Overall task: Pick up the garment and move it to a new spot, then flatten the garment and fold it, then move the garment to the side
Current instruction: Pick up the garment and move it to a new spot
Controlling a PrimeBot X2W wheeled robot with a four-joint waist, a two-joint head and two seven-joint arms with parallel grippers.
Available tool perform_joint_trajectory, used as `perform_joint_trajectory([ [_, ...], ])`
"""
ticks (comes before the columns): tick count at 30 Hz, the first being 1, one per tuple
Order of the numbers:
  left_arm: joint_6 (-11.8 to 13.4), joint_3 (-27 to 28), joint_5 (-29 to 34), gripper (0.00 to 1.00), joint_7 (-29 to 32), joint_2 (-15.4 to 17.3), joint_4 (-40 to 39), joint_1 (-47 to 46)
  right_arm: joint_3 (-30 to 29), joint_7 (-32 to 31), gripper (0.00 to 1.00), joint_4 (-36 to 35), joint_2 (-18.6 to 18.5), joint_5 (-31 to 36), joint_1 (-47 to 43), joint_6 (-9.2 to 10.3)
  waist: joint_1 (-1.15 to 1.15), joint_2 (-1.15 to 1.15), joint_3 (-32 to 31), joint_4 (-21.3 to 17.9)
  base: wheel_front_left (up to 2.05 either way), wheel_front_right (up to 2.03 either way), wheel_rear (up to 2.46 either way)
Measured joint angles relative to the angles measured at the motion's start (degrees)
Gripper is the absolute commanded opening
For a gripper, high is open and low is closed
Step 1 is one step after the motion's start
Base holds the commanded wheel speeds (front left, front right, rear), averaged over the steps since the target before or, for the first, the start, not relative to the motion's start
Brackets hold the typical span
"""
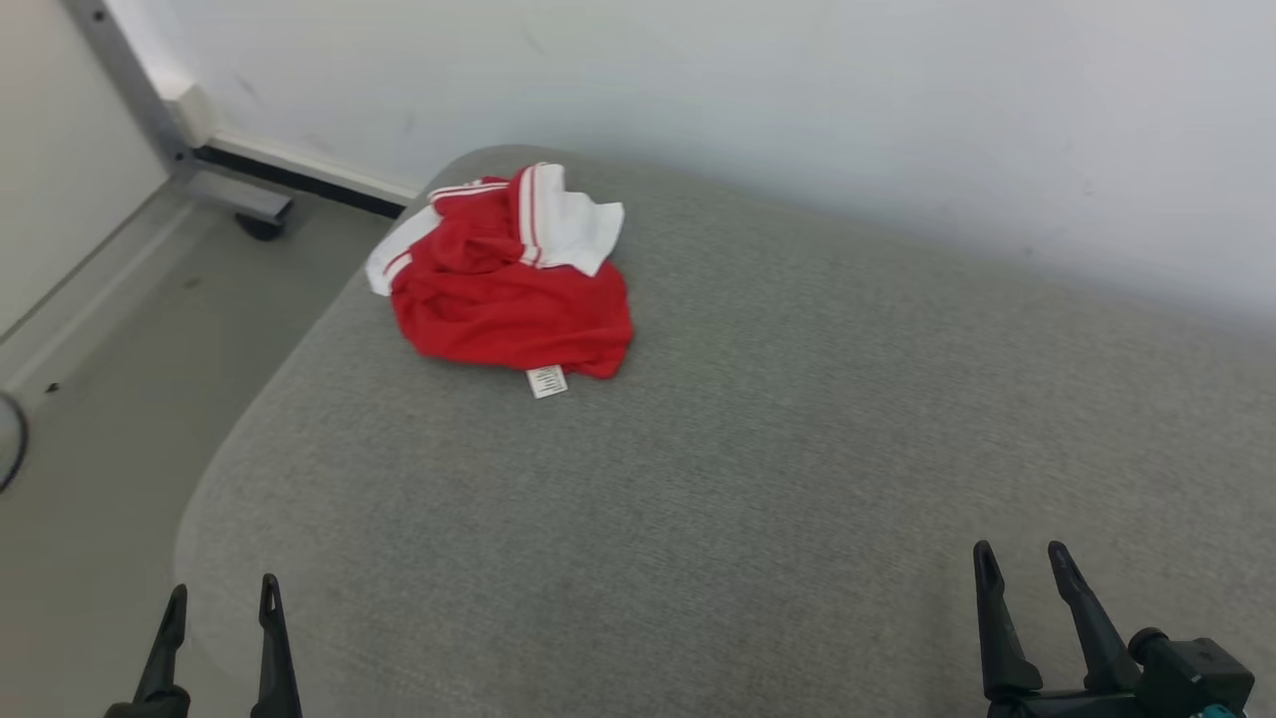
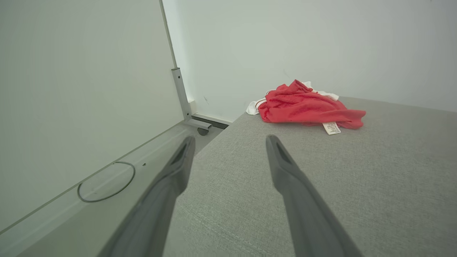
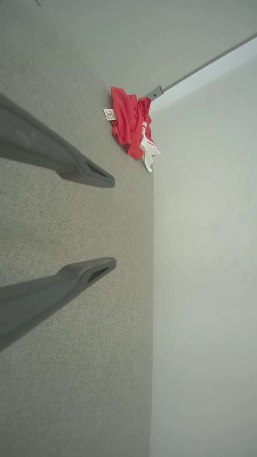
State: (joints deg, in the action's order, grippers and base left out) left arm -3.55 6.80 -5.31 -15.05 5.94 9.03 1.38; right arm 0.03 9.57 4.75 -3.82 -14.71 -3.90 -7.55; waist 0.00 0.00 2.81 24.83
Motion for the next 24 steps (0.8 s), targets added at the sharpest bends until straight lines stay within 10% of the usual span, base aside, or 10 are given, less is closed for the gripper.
perform_joint_trajectory([
  [10, 0.3, 0.6, -0.3, 1.00, 0.0, 0.1, -0.3, 0.7, 0.3, -0.5, 1.00, -0.2, 0.1, 0.1, 0.0, 0.00, 0.00, 0.00, -0.4, 4.9, 0.00, 0.00, 0.00],
  [24, 0.5, 2.2, -2.2, 1.00, 0.0, 0.2, 0.7, -1.8, -0.1, -1.0, 1.00, -1.1, -0.1, 0.4, 0.6, 0.00, 0.00, 0.00, 0.5, 2.1, 0.00, 0.00, 0.00],
])
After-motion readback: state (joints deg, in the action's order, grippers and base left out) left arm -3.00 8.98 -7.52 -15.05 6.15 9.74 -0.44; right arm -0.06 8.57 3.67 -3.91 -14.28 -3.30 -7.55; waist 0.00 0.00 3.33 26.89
